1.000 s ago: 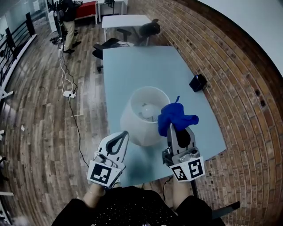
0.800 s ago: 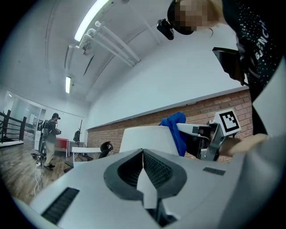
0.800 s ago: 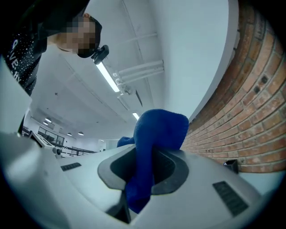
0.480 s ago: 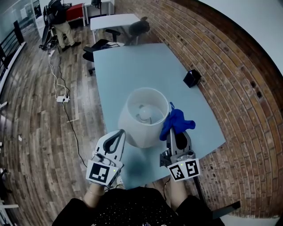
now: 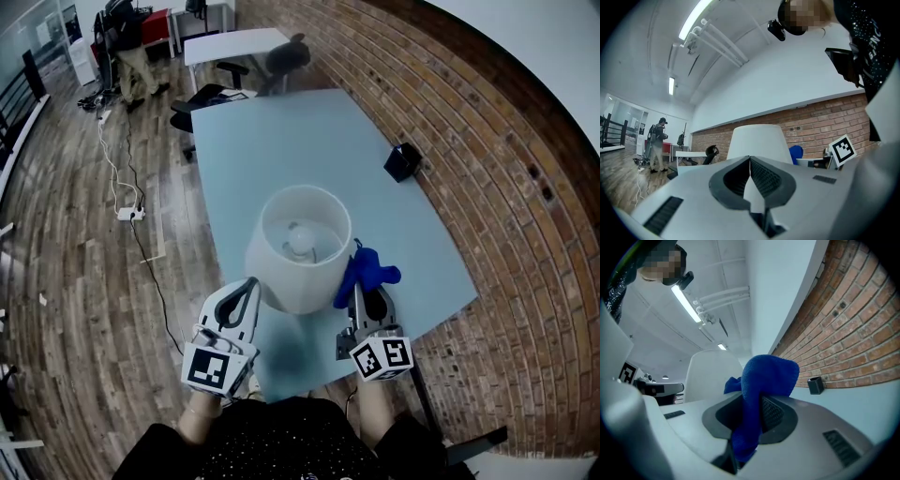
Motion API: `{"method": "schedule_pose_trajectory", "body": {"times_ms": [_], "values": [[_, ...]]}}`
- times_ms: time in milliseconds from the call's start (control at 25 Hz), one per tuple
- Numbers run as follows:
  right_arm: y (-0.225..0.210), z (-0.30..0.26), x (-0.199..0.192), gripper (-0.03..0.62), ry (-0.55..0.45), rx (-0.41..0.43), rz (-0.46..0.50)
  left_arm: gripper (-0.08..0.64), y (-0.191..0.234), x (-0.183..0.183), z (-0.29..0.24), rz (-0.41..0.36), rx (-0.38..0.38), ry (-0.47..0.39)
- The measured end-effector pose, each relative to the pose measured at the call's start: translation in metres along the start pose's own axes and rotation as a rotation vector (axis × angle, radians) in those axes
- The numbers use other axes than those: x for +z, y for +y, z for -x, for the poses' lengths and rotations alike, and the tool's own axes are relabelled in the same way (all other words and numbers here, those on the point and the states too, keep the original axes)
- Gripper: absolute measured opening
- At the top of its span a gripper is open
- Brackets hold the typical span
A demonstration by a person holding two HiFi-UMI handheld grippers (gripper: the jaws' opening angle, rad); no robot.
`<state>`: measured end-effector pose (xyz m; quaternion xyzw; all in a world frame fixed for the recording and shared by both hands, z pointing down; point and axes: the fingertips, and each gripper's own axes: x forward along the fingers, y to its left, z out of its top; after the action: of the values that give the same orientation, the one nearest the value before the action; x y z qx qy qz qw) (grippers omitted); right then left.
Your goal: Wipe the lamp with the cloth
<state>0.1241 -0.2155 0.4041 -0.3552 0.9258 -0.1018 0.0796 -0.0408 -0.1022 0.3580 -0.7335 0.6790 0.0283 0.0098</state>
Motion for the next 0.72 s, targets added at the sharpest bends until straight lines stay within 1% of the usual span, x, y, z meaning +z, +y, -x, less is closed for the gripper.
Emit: {"method": "schedule_pose_trajectory", "body": {"times_ms": [320, 400, 520, 600, 640, 720], "values": [[-0.022, 0.004, -0.028, 0.077, 0.076, -0.039, -0.016, 0.008, 0.001, -0.003, 0.003, -0.005, 0.03, 0.012], [-0.028, 0.005, -0.037, 0.077, 0.109, -0.052, -0.016, 0.009, 0.0, -0.005, 0.003, -0.007, 0.034, 0.016], [-0.039, 0.006, -0.043, 0.077, 0.168, -0.067, 0.008, 0.009, 0.003, -0.004, 0.005, -0.012, 0.044, 0.015], [-0.047, 0.004, -0.027, 0.077, 0.166, -0.061, 0.005, 0.009, 0.008, 0.002, 0.005, -0.024, 0.051, 0.01], [-0.048, 0.0, -0.01, 0.076, 0.145, -0.039, 0.001, 0.009, 0.012, 0.006, 0.004, -0.034, 0.053, 0.009], [-0.042, -0.015, 0.035, 0.077, 0.082, 0.042, -0.001, 0.009, 0.02, 0.016, 0.003, -0.058, 0.056, 0.003]]}}
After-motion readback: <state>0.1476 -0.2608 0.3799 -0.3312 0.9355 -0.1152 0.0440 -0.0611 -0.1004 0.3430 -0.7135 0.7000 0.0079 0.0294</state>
